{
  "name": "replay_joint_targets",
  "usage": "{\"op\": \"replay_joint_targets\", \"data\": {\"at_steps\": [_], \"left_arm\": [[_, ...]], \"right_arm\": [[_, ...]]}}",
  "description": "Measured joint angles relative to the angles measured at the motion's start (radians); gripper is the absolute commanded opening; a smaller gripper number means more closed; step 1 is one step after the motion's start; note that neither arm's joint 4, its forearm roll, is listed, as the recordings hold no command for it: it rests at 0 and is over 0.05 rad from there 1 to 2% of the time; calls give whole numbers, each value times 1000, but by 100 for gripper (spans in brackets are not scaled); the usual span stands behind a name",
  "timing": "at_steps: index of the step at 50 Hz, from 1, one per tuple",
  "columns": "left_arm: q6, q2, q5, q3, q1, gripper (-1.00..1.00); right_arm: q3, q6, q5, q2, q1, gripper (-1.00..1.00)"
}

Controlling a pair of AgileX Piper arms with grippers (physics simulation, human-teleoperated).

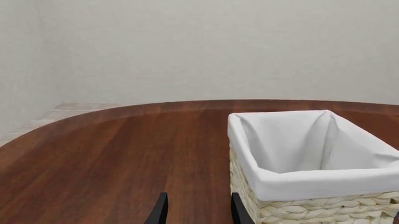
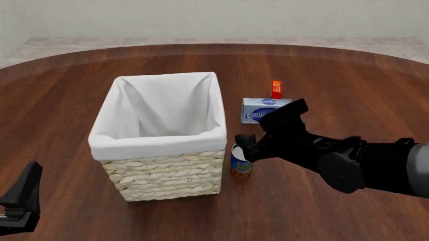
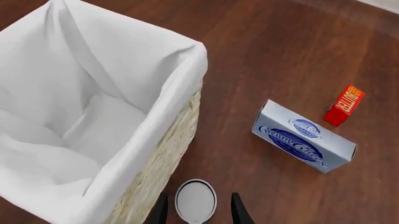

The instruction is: Pick up the alphabet soup and put it in the basket.

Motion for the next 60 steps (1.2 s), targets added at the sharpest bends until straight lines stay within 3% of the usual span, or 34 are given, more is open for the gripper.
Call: {"op": "replay_joint_targets", "data": {"at_steps": [60], "left_arm": [[2, 0, -3, 0, 4, 100]], "right_arm": [[13, 37, -101, 124, 11, 100]]}}
